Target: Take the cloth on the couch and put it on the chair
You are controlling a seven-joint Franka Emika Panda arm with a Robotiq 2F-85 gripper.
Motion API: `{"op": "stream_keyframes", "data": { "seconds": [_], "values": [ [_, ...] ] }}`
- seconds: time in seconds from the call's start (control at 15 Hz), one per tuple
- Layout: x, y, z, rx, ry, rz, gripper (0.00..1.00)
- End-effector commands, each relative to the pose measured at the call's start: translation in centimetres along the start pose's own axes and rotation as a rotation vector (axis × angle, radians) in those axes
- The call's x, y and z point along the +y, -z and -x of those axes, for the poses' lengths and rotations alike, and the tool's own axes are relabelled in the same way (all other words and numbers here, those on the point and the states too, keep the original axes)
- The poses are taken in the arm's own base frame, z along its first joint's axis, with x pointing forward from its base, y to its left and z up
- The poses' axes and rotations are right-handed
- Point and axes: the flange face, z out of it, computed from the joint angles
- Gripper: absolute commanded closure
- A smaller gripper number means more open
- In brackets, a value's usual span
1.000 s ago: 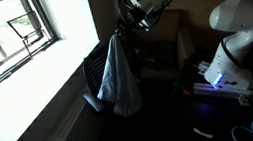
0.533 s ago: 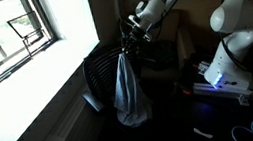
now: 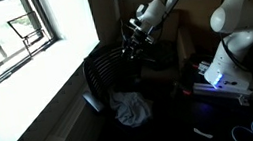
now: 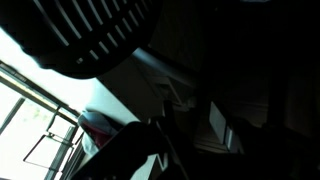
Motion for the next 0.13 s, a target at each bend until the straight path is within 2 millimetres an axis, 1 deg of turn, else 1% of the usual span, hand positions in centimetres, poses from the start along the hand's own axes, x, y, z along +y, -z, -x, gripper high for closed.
{"op": "stream_keyframes", "data": {
  "seconds": [0.0,0.07],
  "values": [
    [-6.8,0.5,4.7,-0.119,-0.031,-0.133,0.27],
    [-3.6,-0.6,2.5,-0.049,-0.03,-0.076,0.19]
  ]
}}
